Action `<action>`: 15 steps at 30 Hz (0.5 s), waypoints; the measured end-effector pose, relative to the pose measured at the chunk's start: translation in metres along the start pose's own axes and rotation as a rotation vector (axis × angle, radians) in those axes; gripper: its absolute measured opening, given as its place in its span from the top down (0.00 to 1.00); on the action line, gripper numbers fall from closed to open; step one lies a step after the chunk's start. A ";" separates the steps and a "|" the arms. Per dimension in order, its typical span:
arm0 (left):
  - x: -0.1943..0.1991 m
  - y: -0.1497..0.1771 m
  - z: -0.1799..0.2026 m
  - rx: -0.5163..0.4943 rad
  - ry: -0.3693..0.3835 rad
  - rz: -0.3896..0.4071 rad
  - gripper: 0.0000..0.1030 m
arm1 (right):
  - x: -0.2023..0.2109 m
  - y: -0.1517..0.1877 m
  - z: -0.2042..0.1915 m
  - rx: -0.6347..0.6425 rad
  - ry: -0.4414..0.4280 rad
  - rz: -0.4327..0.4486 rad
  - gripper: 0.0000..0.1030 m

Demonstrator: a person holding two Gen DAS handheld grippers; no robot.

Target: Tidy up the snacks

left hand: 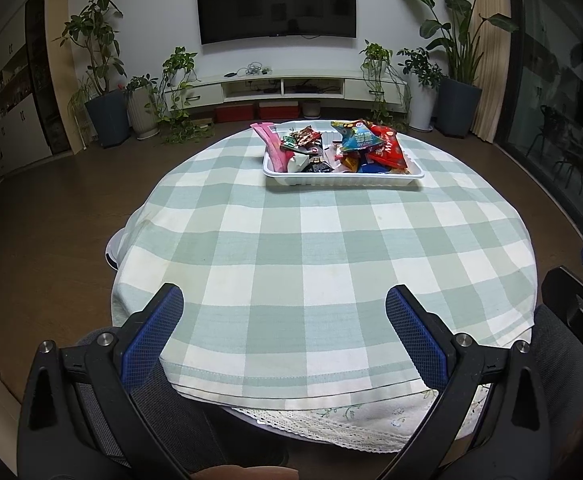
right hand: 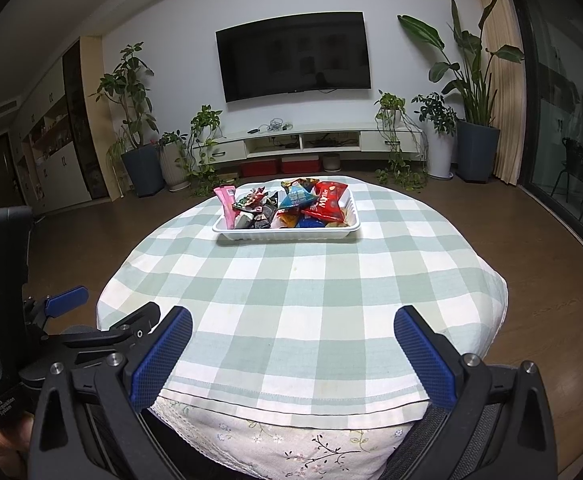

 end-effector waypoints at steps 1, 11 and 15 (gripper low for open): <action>0.000 0.000 0.000 -0.001 -0.002 -0.002 0.00 | 0.001 0.000 0.001 0.000 0.000 0.000 0.00; 0.000 0.000 0.000 0.000 0.000 -0.003 0.00 | 0.001 -0.001 0.000 0.002 0.001 -0.001 0.00; 0.000 0.000 0.001 0.001 -0.002 -0.002 0.00 | 0.001 -0.001 0.000 0.002 0.001 -0.001 0.00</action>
Point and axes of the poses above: each gripper's, at about its wrist camera, not at the fingertips, and x roughly against the way its jaws point, z to its right, y to its underside, the point moved 1 cm from there along -x, roughly the way its jaws point, and after that the axes turned 7 degrees about y, right-handed, at the moved point
